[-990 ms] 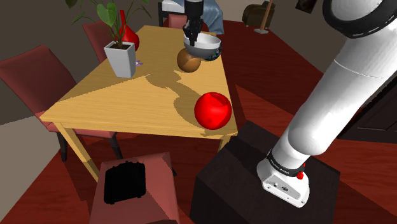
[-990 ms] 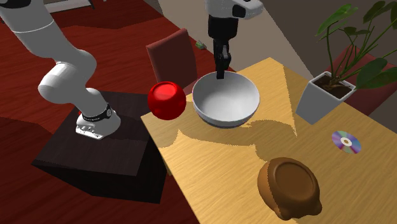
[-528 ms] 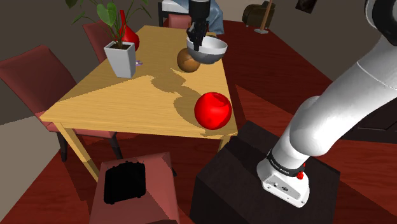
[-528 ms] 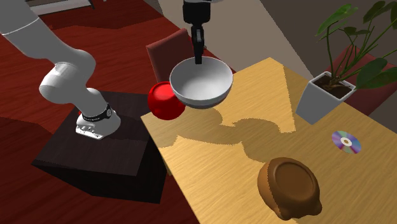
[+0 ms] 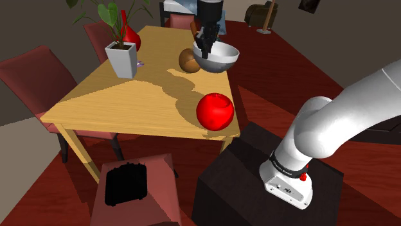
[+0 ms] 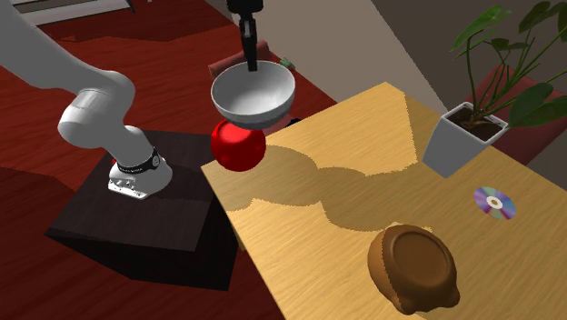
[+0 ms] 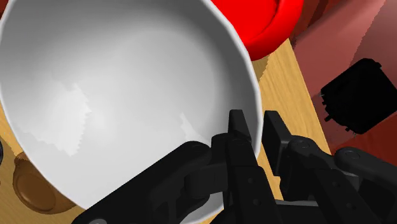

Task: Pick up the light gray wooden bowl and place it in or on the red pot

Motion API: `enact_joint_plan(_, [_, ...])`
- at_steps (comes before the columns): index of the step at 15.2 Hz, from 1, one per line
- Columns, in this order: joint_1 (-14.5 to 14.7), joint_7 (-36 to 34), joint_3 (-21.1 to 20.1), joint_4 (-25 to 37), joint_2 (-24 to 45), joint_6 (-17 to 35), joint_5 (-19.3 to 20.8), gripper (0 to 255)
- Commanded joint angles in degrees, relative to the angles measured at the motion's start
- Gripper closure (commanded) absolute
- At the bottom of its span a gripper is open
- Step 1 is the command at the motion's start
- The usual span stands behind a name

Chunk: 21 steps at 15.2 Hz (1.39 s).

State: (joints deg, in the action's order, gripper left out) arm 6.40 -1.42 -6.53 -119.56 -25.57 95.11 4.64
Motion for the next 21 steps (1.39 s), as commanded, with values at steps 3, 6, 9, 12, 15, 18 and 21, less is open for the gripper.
enact_joint_plan(3, [1.95,-4.06,-3.06,-3.37,-5.79,-2.76,-2.09,255])
enact_joint_plan(6, [3.4,-6.97,-5.37,-4.94,-9.47,-5.05,-3.9,255])
enact_joint_plan(9, [3.52,-7.13,-5.47,-7.65,-10.0,-2.87,-4.05,255])
enact_joint_plan(12, [3.64,-7.3,-5.58,-10.28,-10.42,-0.67,-4.19,255])
enact_joint_plan(15, [3.76,-7.49,-5.71,-12.81,-10.74,1.53,-4.32,255])
enact_joint_plan(18, [3.86,-7.69,-5.86,-15.26,-10.95,3.77,-4.44,255])
enact_joint_plan(21, [3.96,-7.9,-6.04,-17.63,-11.04,6.03,-4.56,255])
